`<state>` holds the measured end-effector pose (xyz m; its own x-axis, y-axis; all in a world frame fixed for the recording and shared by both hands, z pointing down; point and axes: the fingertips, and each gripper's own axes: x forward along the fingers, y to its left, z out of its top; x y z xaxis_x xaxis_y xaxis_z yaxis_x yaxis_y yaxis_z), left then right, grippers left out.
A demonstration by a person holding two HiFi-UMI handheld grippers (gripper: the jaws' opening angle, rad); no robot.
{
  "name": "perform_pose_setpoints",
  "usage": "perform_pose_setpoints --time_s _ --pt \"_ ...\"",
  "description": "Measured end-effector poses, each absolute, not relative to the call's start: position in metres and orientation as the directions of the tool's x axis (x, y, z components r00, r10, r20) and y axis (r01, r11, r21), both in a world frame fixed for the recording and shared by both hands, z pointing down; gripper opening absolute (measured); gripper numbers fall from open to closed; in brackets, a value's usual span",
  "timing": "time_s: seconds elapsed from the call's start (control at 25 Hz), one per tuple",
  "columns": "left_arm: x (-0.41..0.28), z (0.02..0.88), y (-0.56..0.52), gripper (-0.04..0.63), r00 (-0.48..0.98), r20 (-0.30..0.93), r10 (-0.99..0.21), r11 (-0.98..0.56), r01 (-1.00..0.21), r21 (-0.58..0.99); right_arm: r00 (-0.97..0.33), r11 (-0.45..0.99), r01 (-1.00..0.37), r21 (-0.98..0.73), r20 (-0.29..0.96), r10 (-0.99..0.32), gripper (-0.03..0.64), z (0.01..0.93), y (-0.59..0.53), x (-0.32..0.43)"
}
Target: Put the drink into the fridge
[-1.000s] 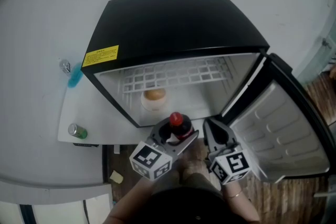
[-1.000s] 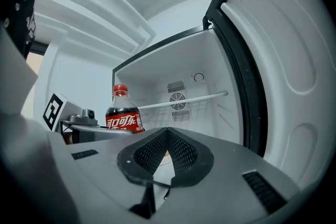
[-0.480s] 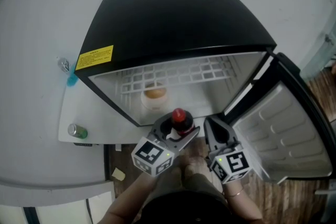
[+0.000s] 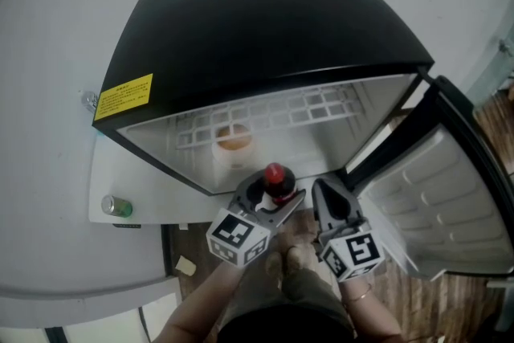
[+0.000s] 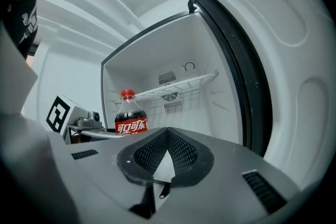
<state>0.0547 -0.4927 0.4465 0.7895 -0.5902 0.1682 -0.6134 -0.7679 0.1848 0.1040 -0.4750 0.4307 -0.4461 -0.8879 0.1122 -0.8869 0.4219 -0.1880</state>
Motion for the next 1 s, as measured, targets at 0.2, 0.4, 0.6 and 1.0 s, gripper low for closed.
perform_pose_setpoints --time_s 0.2,0.4,0.6,1.0 --pt "0.055 0.457 -0.506 0.311 0.782 0.182 -0.597 -0.762 -0.623 0.179 -0.415 0.389 -0.901 -0.191 0.125 -0.901 0.009 0.445 -0.483 0.106" --pt "0.059 0.466 -0.524 0.311 0.775 0.185 -0.604 -0.764 -0.629 0.146 -0.38 0.356 -0.918 -0.172 0.13 -0.916 0.009 0.455 -0.494 0.111" --pt "0.061 0.474 -0.545 0.311 0.76 0.181 -0.624 -0.745 -0.649 0.156 -0.365 0.341 -0.924 -0.171 0.137 -0.921 0.009 0.464 -0.498 0.113" --pt "0.081 0.498 -0.572 0.311 0.76 0.203 -0.617 -0.756 -0.644 0.114 -0.367 0.343 -0.925 -0.164 0.152 -0.918 0.009 0.481 -0.511 0.111"
